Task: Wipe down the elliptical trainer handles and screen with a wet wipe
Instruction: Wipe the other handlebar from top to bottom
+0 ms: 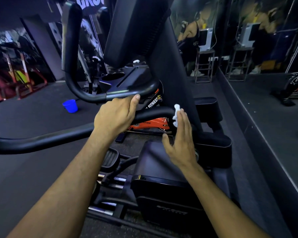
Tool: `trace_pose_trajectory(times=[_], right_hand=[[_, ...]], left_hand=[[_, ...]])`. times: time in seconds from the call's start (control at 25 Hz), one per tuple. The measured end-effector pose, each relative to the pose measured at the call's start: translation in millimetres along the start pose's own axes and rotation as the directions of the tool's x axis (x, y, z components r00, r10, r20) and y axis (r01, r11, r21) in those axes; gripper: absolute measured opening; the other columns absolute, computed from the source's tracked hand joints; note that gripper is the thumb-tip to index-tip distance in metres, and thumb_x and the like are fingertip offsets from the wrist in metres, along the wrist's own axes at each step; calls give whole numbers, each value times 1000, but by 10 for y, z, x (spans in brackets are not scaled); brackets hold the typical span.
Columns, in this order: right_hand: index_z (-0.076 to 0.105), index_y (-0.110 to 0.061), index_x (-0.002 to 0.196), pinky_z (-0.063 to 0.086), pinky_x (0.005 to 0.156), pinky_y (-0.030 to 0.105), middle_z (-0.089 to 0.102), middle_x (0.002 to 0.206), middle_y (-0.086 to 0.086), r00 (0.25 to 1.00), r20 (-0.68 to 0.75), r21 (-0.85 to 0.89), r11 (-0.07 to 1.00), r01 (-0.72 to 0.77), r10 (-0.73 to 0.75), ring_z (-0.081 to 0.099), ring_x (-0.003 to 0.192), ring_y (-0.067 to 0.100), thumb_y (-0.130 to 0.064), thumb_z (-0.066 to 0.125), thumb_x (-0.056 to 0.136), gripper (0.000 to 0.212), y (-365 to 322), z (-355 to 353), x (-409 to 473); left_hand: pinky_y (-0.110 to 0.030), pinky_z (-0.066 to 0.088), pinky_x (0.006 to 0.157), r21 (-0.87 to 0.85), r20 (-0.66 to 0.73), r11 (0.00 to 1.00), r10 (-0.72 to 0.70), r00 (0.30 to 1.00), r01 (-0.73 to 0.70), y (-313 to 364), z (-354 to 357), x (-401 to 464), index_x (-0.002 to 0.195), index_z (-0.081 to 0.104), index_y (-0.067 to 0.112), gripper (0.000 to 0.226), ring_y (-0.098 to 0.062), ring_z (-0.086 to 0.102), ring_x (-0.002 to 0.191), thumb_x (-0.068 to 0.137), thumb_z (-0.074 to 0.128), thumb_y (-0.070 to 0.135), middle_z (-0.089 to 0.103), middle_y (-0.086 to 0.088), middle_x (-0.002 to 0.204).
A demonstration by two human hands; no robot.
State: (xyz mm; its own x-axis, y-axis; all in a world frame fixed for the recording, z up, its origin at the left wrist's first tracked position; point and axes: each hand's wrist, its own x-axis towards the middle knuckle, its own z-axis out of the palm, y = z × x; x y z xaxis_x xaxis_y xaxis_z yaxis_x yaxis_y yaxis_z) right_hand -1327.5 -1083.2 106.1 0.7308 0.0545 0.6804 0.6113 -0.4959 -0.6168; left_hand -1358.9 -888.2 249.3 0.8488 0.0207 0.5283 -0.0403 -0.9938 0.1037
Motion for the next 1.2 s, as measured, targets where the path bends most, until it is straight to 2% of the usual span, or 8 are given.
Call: trace_pose_trajectory(times=[0.16, 0.36, 0.52, 0.68, 0.8, 0.88, 1.04, 1.2], right_hand=[[32, -8, 156, 33, 118, 44, 37, 158, 7, 988, -18, 96, 983, -153, 156, 35, 145, 22, -44, 49, 88, 78, -30, -55, 172], [25, -4, 158, 17, 127, 42, 26, 166, 9, 972, 124, -93, 972, 214, -202, 20, 155, 23, -39, 54, 89, 83, -21, -171, 179], [37, -12, 152, 23, 125, 45, 42, 153, 1, 989, 148, -27, 999, 38, -33, 37, 144, 19, -45, 49, 90, 71, -183, -160, 439], [28, -5, 158, 9, 128, 42, 28, 165, 7, 923, 218, -120, 930, 347, -316, 18, 155, 20, -39, 57, 88, 83, -190, -163, 323], [32, -5, 156, 14, 127, 45, 33, 162, 7, 951, 161, -91, 956, 280, -263, 24, 153, 19, -39, 54, 89, 78, -165, -169, 375], [39, -6, 153, 18, 126, 46, 42, 156, 7, 961, 159, -45, 970, 237, -228, 31, 150, 20, -38, 55, 89, 73, -349, -69, 449], [43, -3, 151, 23, 124, 51, 42, 158, 8, 878, 170, -37, 887, 460, -448, 31, 151, 21, -28, 58, 88, 70, -294, -63, 359], [46, -3, 148, 16, 128, 43, 49, 152, 9, 950, 167, -61, 959, 276, -262, 38, 147, 22, -36, 54, 88, 69, -503, 35, 472]], left_hand=[[-49, 50, 73, -75, -84, 997, 7, 996, -14, -25, -8, -10, 108, 58, 24, 57, -46, 65, 90, 107, 13, 60, 72, -8, 91], [-53, 55, 78, -101, -58, 995, -3, 998, -3, -319, -137, -104, 107, 63, 26, 65, -37, 70, 96, 103, 12, 66, 76, 1, 91], [-47, 53, 77, -90, -146, 984, -168, 975, 156, -541, -233, -258, 104, 66, 23, 55, -38, 69, 96, 104, 21, 55, 77, 6, 85], [-53, 54, 78, -91, -95, 974, -215, 972, 206, -506, -208, -240, 107, 57, 28, 58, -44, 67, 93, 100, 12, 64, 76, -1, 90], [-54, 54, 77, -81, -63, 971, -228, 972, 223, -538, -173, -240, 109, 49, 31, 53, -45, 65, 90, 99, 10, 65, 74, -5, 94], [-55, 55, 80, -178, -77, 961, -229, 970, 213, -499, -218, -234, 118, 46, 36, 42, -42, 67, 88, 102, 16, 60, 72, -2, 97], [-52, 56, 83, -298, -172, 949, -163, 971, 106, -506, -278, -339, 128, 49, 34, 31, -30, 71, 91, 105, 29, 42, 73, 7, 101], [-46, 57, 86, -321, -254, 946, -41, 966, -45, -613, -209, -511, 133, 58, 21, 30, -20, 70, 96, 108, 42, 15, 71, 3, 109]])
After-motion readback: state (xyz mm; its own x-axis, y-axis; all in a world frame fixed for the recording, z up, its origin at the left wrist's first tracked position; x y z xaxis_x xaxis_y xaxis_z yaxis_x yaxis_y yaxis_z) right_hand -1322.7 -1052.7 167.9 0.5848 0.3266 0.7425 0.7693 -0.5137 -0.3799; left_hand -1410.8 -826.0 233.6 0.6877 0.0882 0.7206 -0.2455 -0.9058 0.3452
